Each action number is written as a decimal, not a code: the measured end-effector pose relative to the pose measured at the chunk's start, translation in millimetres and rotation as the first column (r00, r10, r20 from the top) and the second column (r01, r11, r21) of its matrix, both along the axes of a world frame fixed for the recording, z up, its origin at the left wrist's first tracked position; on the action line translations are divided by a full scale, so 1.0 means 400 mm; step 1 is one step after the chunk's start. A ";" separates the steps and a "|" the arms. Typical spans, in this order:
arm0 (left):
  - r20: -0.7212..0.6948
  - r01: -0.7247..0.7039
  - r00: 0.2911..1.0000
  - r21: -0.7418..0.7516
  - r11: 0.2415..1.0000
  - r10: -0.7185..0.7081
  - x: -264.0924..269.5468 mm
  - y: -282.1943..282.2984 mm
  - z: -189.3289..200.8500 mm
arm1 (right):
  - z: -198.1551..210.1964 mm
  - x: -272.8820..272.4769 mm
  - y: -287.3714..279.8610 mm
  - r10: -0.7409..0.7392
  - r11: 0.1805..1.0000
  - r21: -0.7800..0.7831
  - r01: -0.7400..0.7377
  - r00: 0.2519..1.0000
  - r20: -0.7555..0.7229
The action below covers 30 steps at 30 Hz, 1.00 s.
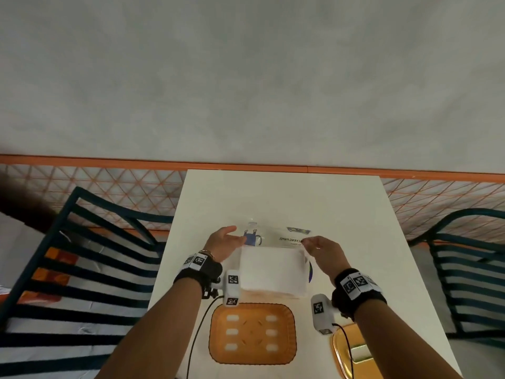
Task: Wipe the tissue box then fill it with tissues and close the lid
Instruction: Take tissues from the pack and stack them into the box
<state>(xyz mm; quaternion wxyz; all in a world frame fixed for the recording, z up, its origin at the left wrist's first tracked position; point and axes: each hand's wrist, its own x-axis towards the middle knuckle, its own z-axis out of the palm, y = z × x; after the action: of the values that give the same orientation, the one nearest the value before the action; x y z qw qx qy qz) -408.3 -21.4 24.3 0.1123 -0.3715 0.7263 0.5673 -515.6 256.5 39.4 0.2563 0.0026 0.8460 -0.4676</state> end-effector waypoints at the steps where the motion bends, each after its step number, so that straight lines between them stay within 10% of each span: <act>1: -0.007 -0.018 1.000 0.003 1.000 0.018 0.000 -0.002 -0.003 | 0.005 -0.003 0.000 0.003 1.000 0.007 -0.003 1.000 -0.004; 17: -0.020 -0.277 0.961 -0.021 0.961 0.276 0.031 0.019 0.059 | 0.069 0.028 -0.021 -0.091 0.954 0.270 0.129 0.985 -0.147; 24: 0.119 0.179 0.981 -0.225 0.958 -0.156 0.116 0.088 0.088 | 0.050 0.161 0.011 0.128 0.951 0.289 -0.106 0.990 -0.057; 30: 0.165 0.224 0.971 -0.358 0.907 -0.175 0.137 0.139 0.092 | 0.035 0.181 0.009 0.106 0.932 0.350 -0.089 0.994 -0.031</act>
<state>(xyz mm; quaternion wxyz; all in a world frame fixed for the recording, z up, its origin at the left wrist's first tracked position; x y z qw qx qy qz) -353.5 34.3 60.9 0.1436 -0.3456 0.8463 0.3791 -443.3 260.2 53.3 0.2537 -0.0057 0.9205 -0.2971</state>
